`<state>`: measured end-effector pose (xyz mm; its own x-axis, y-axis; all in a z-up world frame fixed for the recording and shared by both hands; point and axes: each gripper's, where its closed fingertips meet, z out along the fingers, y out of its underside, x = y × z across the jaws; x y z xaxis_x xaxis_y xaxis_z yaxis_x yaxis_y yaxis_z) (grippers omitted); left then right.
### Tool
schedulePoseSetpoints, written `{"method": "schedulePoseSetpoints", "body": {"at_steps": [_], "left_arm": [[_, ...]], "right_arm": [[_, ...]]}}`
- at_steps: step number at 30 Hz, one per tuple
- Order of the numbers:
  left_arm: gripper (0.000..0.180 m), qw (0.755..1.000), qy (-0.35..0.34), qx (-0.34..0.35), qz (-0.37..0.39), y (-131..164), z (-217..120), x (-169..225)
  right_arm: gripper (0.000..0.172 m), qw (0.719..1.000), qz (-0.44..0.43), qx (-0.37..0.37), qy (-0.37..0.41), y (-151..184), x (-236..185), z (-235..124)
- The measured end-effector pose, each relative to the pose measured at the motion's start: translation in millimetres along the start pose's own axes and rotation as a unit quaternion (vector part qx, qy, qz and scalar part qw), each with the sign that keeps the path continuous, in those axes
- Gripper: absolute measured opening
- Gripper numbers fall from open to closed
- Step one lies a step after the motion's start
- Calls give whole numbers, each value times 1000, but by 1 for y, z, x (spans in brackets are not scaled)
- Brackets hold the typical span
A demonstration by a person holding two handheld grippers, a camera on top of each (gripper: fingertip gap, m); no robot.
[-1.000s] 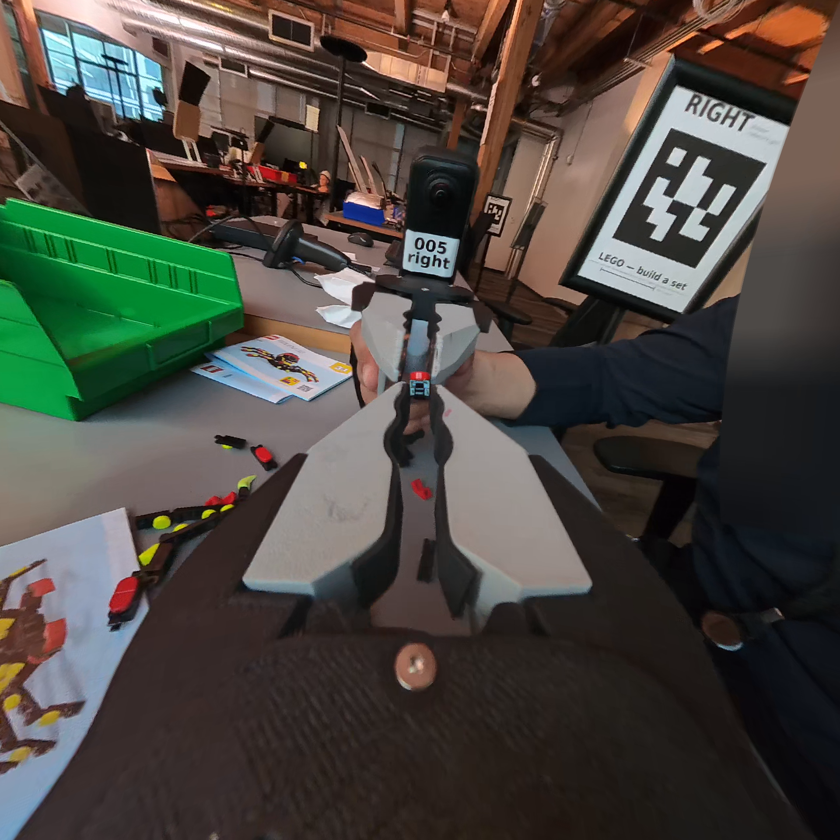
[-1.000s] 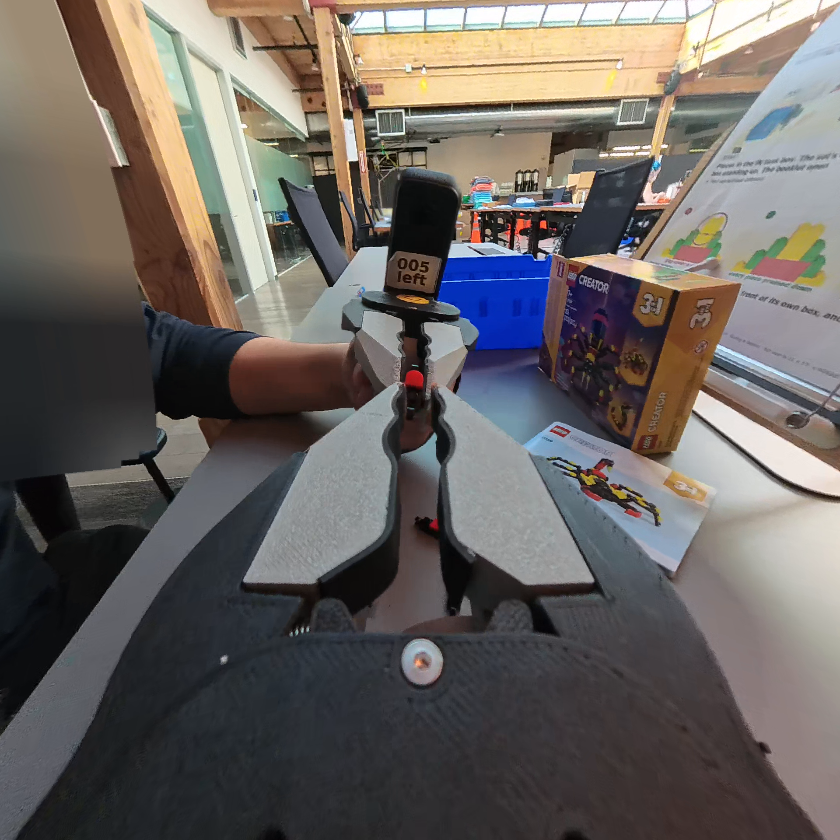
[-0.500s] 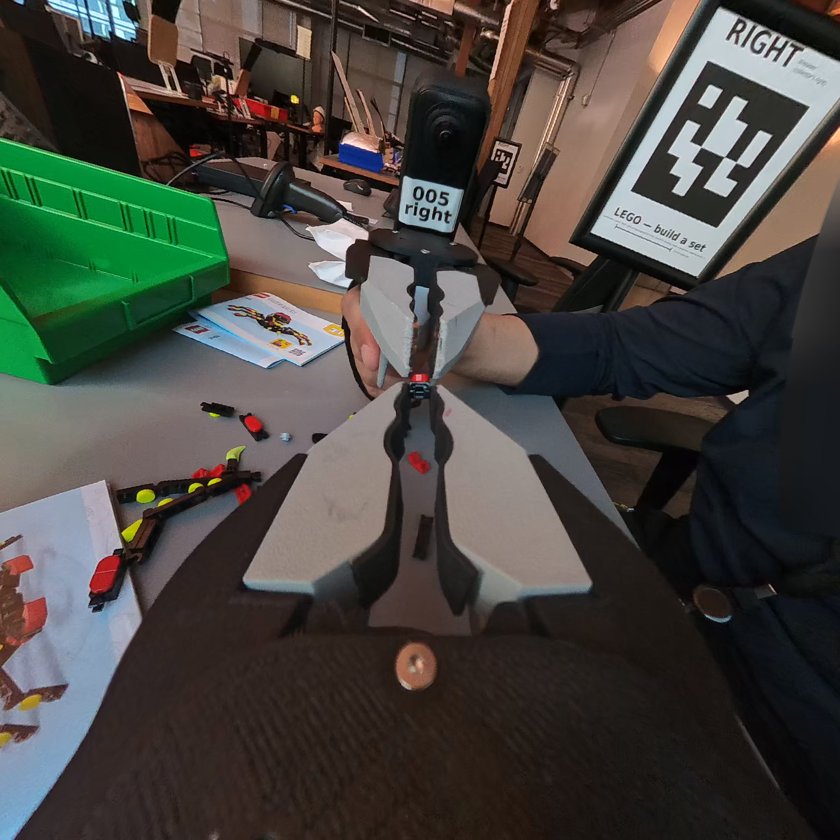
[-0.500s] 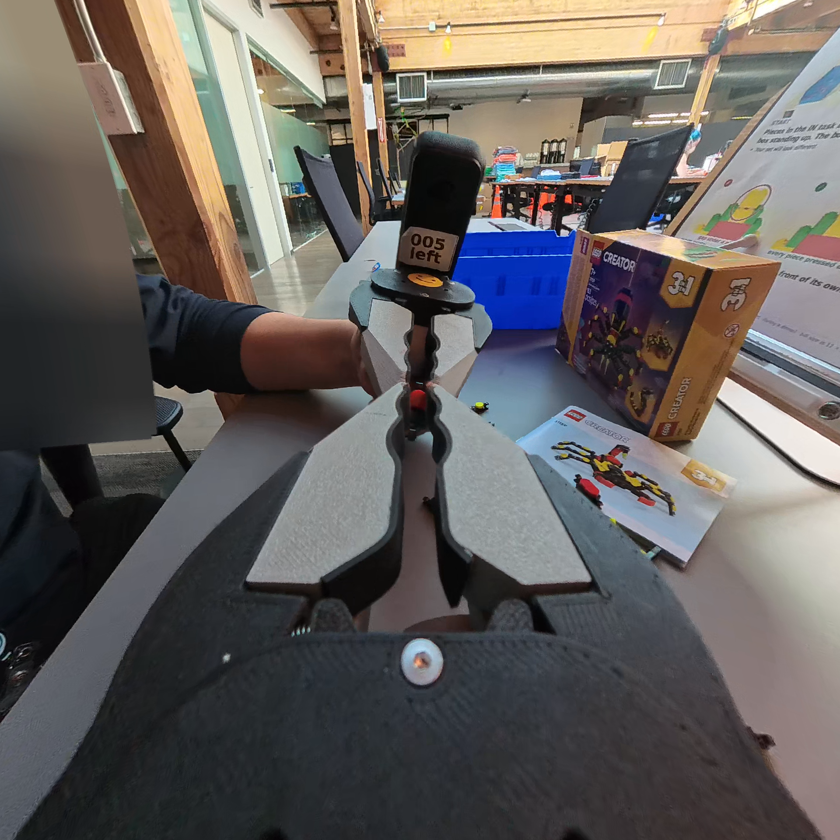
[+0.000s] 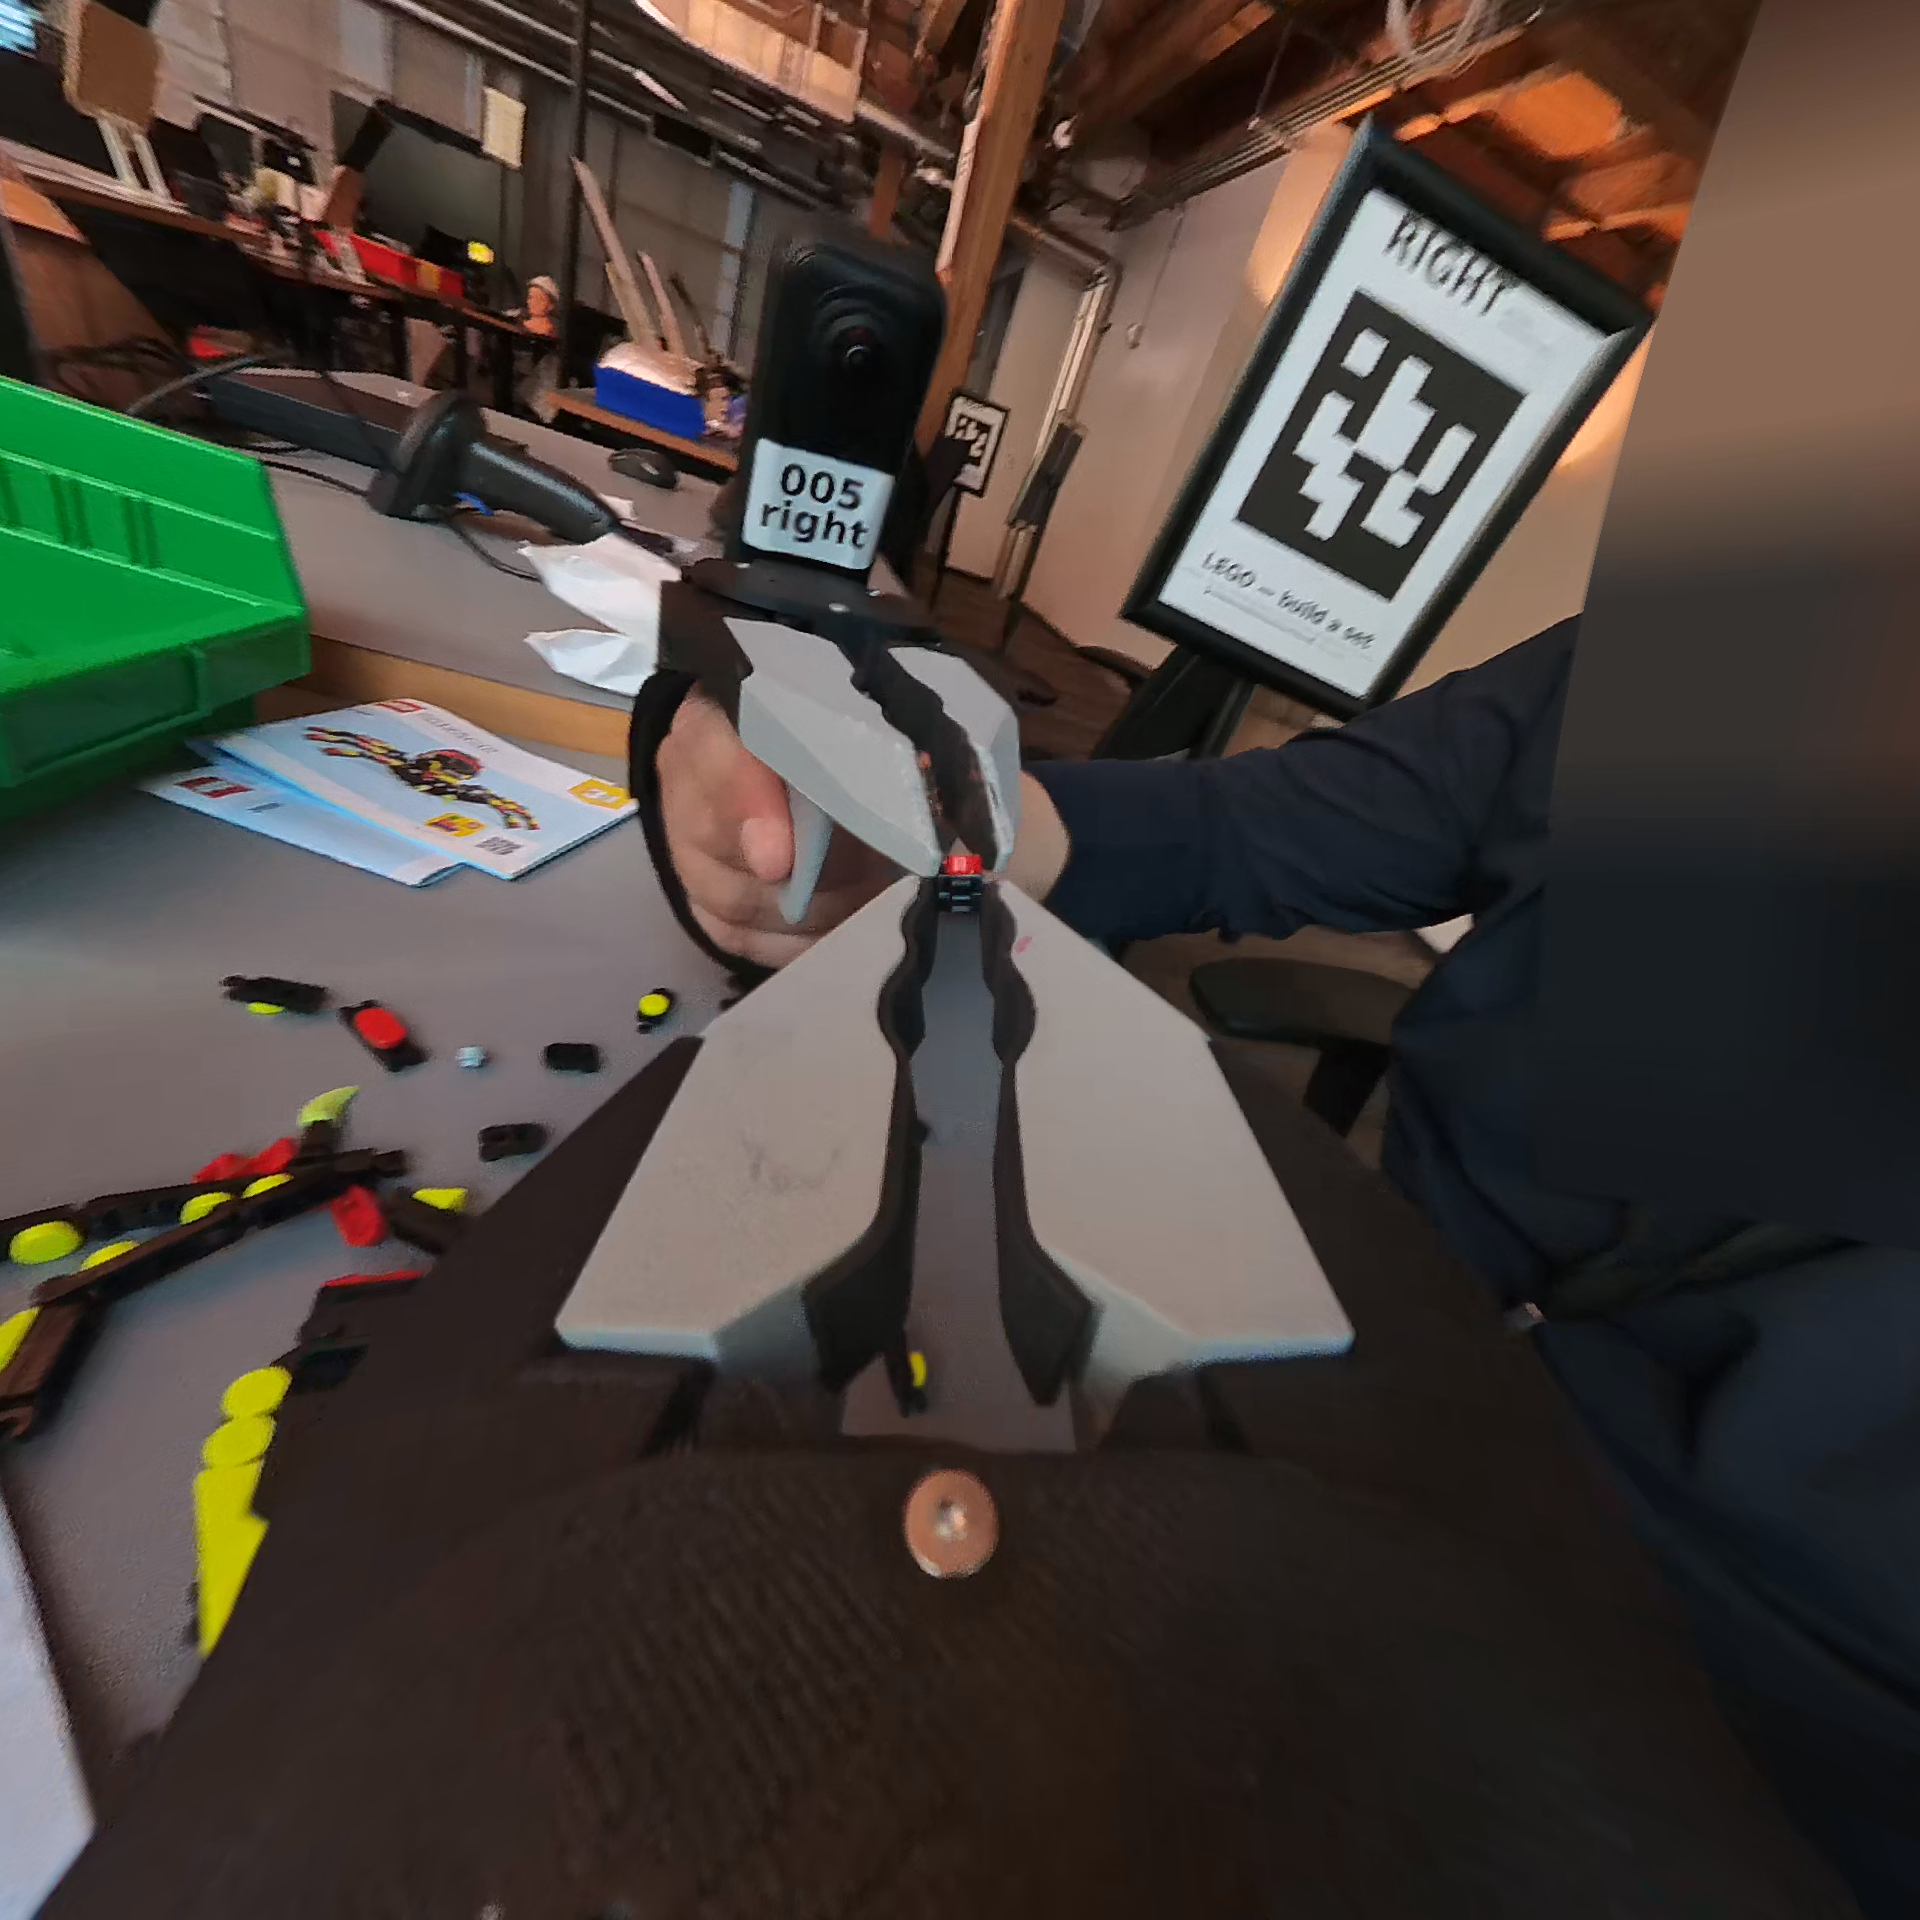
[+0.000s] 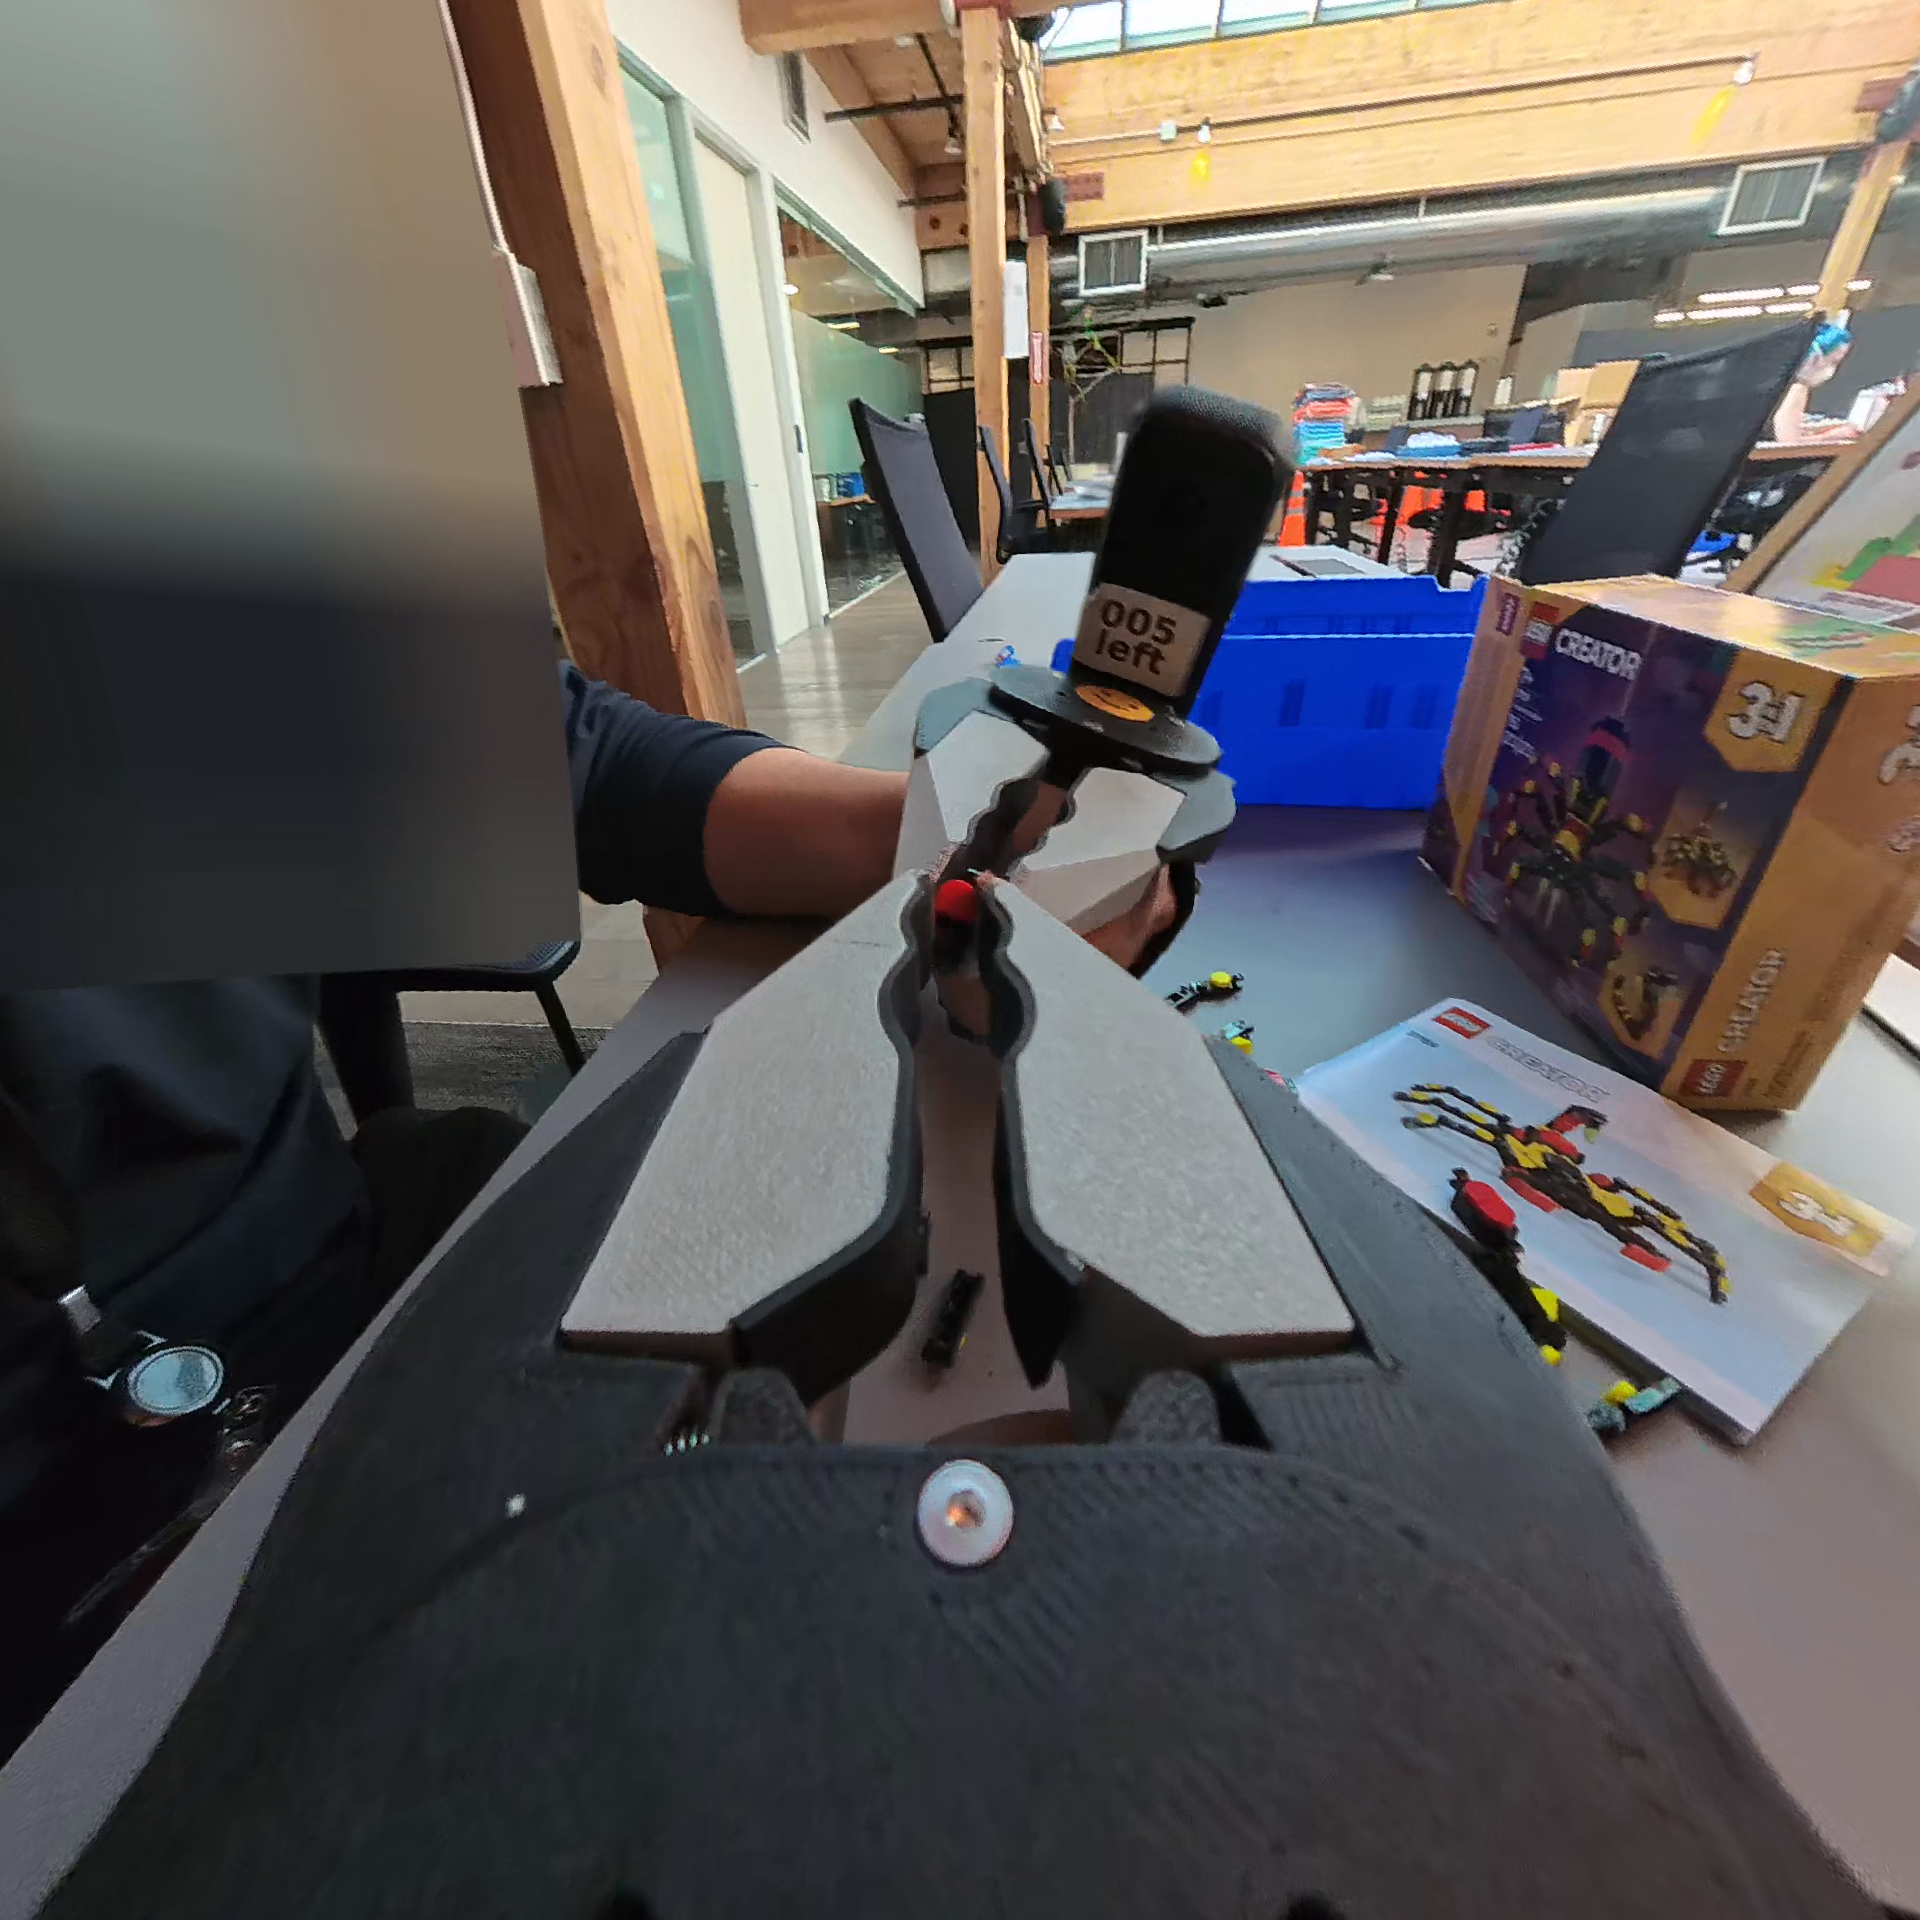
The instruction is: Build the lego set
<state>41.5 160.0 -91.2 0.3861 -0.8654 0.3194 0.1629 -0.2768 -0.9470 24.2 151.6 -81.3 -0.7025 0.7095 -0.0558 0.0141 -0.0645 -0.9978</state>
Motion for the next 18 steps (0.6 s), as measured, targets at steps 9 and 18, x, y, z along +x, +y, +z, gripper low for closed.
{"method": "schedulePoseSetpoints", "body": {"at_steps": [9,18], "left_arm": [[5,972,180,-13,-148,10,7,44],[5,991,101,4,-82,7,6,22]], "right_arm": [[4,992,-101,-27,-70,1,-41,7],[2,994,-104,-29,-8,1,-19,3]]}}
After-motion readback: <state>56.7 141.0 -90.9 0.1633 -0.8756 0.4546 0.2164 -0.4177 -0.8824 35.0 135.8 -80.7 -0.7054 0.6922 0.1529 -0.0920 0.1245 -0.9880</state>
